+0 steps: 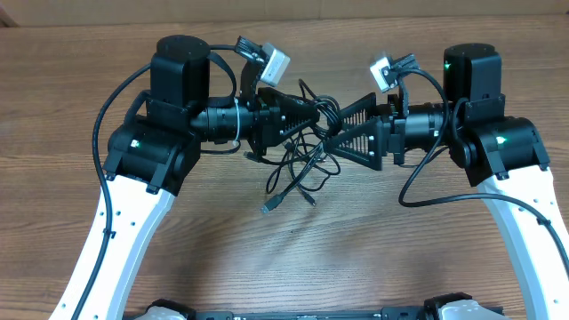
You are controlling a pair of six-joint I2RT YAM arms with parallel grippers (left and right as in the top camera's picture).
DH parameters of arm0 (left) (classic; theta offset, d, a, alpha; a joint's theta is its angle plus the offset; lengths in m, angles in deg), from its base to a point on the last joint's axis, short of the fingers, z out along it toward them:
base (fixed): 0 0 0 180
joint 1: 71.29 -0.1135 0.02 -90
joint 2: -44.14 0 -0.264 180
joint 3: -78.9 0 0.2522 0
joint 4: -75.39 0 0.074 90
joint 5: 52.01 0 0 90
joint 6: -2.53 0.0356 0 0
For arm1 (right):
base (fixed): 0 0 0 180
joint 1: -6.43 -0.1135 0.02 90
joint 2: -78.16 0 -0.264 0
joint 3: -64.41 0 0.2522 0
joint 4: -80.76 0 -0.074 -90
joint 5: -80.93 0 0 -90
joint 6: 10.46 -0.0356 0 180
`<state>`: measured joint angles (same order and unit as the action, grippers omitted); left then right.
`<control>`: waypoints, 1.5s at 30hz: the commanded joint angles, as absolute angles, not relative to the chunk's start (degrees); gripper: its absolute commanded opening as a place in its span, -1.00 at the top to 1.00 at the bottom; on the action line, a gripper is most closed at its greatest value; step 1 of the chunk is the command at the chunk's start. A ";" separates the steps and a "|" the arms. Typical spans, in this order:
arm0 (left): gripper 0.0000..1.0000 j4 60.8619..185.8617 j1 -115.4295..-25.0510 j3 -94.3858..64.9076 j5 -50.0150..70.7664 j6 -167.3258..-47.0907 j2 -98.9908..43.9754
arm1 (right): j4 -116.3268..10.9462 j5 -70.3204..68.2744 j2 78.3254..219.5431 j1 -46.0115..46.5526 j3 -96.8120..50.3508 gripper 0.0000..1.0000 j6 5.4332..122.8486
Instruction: Untangle cables
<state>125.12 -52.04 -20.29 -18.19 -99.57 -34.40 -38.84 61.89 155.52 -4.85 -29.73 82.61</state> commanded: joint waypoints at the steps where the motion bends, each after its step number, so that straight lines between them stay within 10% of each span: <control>1: 0.91 125.34 -53.75 -20.75 -16.88 -102.65 -33.75 | -36.48 44.95 155.22 -5.07 -30.41 -0.80 82.50; 6: 0.91 128.47 -53.97 -20.75 -7.15 -105.67 -33.75 | -37.31 43.25 155.22 -5.07 -30.41 -0.33 82.52; 19: 0.92 129.36 -50.03 -20.75 -2.45 -111.77 -33.75 | -43.22 44.93 155.22 -9.66 -30.41 -0.41 87.57; 23: 0.92 129.43 -49.40 -20.75 -2.41 -112.38 -33.75 | -43.02 41.22 155.22 -10.12 -30.41 0.47 87.48; 29: 0.91 131.88 -49.51 -20.75 5.15 -116.53 -33.75 | -42.93 40.45 155.22 -10.10 -30.41 0.92 87.48; 45: 0.92 138.39 -49.51 -20.75 21.00 -155.44 -33.77 | -46.19 43.40 155.22 -10.10 -30.41 0.92 82.96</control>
<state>137.21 -47.65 -20.51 11.93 -147.02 -33.86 -45.03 41.35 156.46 -10.87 -29.69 84.86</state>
